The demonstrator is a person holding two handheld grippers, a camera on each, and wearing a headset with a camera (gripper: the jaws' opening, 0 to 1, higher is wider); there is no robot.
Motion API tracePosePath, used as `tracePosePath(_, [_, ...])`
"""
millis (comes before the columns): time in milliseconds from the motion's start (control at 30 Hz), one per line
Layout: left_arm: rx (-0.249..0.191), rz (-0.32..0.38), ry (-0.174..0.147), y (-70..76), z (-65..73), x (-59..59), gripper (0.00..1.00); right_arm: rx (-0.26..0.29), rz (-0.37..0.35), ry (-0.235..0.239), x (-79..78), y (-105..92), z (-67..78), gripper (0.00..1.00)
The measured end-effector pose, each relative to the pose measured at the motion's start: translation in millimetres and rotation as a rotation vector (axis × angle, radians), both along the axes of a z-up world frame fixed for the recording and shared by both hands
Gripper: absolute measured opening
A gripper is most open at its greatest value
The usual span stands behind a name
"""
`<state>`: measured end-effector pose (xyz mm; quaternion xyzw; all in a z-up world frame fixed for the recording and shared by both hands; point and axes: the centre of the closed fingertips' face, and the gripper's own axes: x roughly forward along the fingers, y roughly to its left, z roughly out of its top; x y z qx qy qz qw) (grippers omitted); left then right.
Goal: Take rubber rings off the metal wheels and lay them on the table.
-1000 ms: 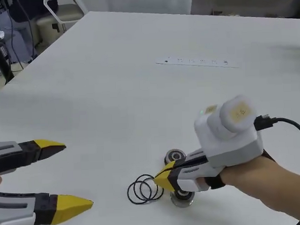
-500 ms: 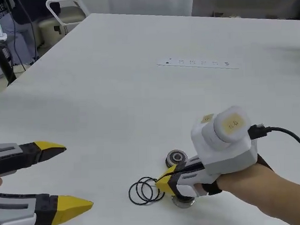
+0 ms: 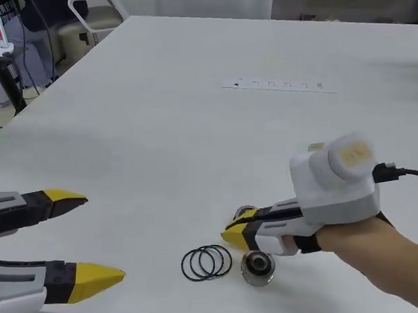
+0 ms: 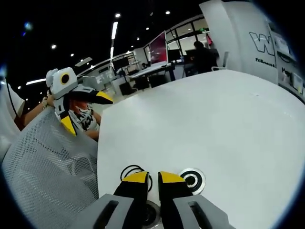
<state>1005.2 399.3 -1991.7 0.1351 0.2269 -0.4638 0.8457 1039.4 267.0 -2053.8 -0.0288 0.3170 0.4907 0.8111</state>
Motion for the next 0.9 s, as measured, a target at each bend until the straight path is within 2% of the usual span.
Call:
tracePosePath(233, [0.013, -0.013, -0.011, -1.4, 6.5, 2.1, 0.65, 0.033, -0.076, -0.026, 16.9, -19.8, 7.7, 0.06])
tracePosePath(400, [-0.006, -0.044, -0.038, -11.5, 20.6, 9.5, 0.65, 0.029, -0.124, -0.039, 25.6, -36.5, 7.1, 0.07])
tracePosePath(567, [0.018, -0.094, -0.065, -23.7, 28.1, 19.3, 0.65, 0.015, -0.152, -0.044, 28.5, -47.3, 3.1, 0.08])
tracePosePath(667, [0.025, -0.148, -0.074, -35.2, 32.1, 21.8, 0.65, 0.013, -0.16, -0.036, 29.1, -51.2, 0.3, 0.09])
tracePosePath(900, [0.083, -0.266, -0.091, -56.6, 31.7, 29.0, 0.65, -0.019, -0.138, -0.036, 25.6, -53.6, -5.7, 0.11])
